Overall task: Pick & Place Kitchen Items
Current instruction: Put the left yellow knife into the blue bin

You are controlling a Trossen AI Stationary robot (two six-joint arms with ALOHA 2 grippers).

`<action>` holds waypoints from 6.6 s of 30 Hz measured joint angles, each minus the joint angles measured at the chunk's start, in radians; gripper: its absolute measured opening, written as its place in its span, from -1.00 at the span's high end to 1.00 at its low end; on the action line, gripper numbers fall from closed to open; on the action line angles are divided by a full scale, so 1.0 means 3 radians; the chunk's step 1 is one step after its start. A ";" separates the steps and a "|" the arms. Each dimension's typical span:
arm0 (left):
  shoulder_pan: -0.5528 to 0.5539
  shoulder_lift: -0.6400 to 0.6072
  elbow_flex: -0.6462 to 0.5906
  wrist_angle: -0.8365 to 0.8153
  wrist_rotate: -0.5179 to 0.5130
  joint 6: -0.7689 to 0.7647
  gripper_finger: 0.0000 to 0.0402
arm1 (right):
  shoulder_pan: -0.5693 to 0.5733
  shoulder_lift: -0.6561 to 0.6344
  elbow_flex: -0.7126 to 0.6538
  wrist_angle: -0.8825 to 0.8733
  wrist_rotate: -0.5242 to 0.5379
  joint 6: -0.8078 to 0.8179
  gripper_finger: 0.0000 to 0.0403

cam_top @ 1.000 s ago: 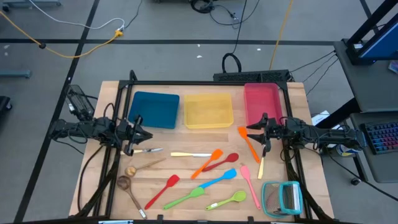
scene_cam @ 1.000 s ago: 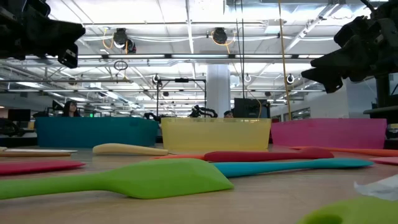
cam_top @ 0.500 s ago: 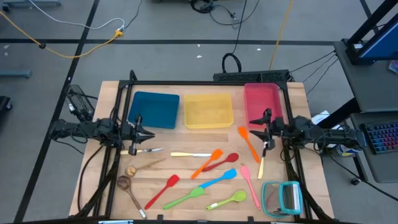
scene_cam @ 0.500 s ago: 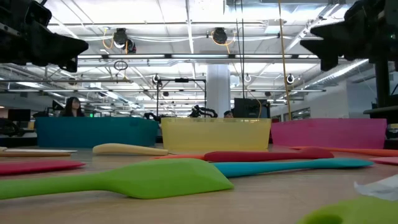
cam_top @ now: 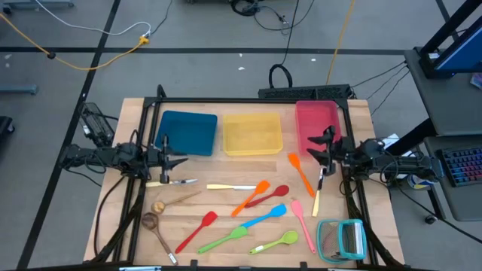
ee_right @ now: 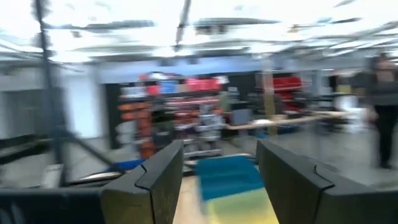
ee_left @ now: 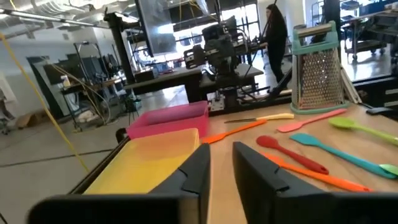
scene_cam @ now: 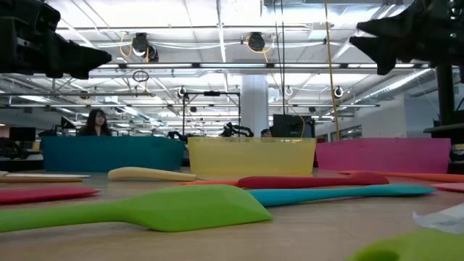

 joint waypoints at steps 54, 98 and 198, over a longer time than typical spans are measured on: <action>-0.0550 0.3100 0.1912 -0.1655 -0.0003 -0.1325 0.23 | 0.0416 0.4290 0.1477 0.2205 -0.0121 -0.0221 0.03; -0.0702 0.4178 0.1844 -0.3779 0.0801 -0.2388 0.23 | 0.0242 0.4434 0.1568 0.2320 -0.0132 -0.0437 0.03; 0.2543 0.4816 0.2823 -0.3062 -0.0479 0.1558 0.67 | 0.0243 0.4432 0.1570 0.2299 -0.0127 -0.0437 0.03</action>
